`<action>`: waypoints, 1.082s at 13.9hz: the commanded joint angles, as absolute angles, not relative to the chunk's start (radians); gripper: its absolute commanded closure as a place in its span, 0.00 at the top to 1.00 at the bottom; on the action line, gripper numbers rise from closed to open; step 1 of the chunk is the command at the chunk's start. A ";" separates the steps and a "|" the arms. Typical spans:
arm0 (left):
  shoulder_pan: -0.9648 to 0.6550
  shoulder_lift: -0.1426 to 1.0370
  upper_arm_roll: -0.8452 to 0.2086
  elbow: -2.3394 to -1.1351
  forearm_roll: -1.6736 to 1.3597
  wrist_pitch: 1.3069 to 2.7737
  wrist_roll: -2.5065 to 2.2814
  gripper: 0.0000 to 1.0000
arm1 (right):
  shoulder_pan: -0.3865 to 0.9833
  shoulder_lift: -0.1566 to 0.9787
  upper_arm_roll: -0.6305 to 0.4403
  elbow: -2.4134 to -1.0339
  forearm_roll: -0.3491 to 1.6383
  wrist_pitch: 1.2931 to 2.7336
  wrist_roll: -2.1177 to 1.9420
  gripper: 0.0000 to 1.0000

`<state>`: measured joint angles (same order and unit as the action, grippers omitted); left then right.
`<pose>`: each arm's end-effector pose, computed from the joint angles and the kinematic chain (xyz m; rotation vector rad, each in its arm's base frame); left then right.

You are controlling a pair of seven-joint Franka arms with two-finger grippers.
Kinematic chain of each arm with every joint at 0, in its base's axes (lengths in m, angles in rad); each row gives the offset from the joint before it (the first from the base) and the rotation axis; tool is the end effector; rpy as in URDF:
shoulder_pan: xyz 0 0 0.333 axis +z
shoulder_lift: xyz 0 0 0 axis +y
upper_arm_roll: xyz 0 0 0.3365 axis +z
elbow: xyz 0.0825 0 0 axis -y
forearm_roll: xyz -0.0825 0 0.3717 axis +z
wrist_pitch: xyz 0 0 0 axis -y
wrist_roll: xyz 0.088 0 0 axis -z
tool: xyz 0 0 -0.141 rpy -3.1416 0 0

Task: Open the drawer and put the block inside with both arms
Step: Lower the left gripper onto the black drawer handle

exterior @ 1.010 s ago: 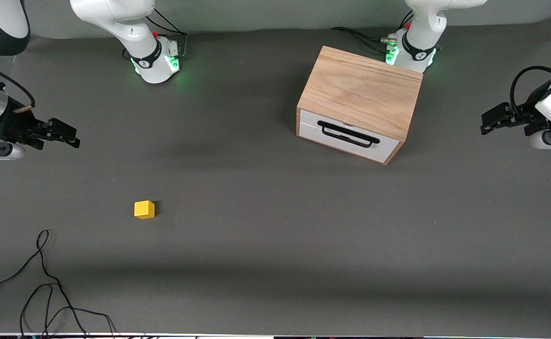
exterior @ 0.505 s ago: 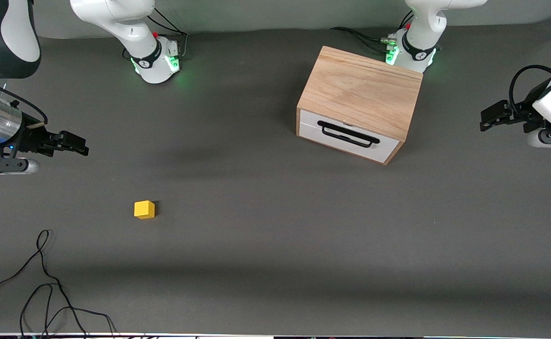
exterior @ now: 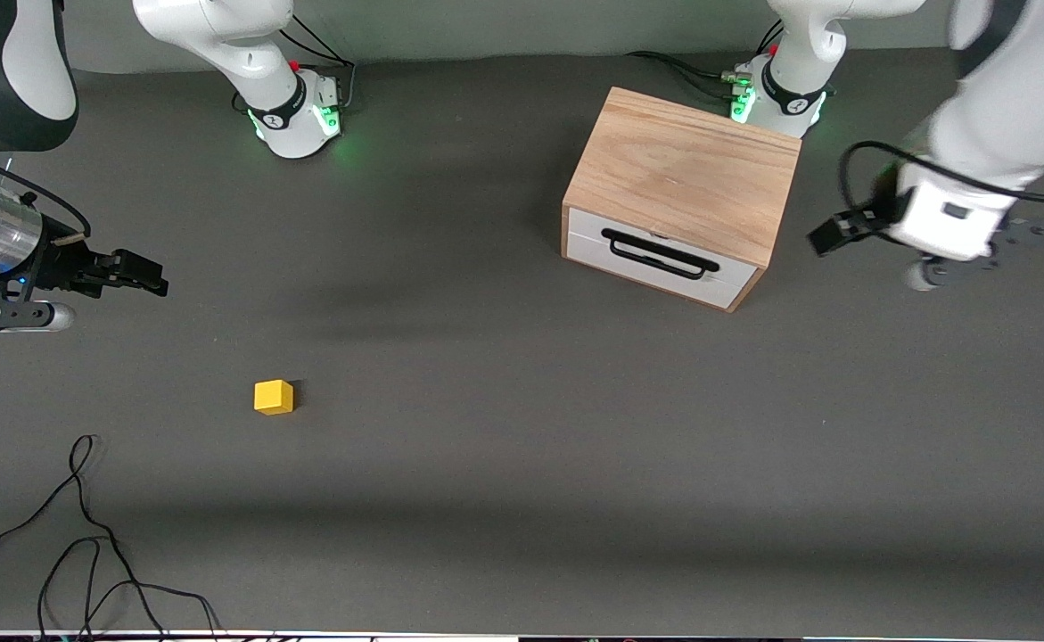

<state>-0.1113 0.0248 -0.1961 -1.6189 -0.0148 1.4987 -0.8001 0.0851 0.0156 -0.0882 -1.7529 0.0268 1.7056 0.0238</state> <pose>0.5088 -0.1626 0.5706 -2.9828 -0.7496 0.2053 0.5474 0.0020 0.5299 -3.1153 0.0489 0.0983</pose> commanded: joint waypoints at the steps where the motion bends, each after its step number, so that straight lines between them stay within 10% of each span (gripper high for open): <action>1: -0.155 0.052 -0.261 -1.608 -0.018 1.505 -1.122 1.00 | 0.083 0.023 -0.083 -1.736 0.031 1.749 0.037 1.00; 8: -0.299 0.164 -0.322 -1.535 -0.023 1.532 -1.865 1.00 | 0.084 0.023 -0.081 -1.738 0.031 1.756 0.034 1.00; 15: -0.291 0.219 -0.316 -1.735 -0.018 1.725 -1.882 1.00 | 0.100 0.025 -0.075 -1.733 0.031 1.758 0.044 1.00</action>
<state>-0.2940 0.2084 -0.3204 -1.6434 -0.0194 1.6447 -1.8615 0.0891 0.0157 -0.0790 -1.7519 0.0268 1.7530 0.0238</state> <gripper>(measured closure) 0.000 0.000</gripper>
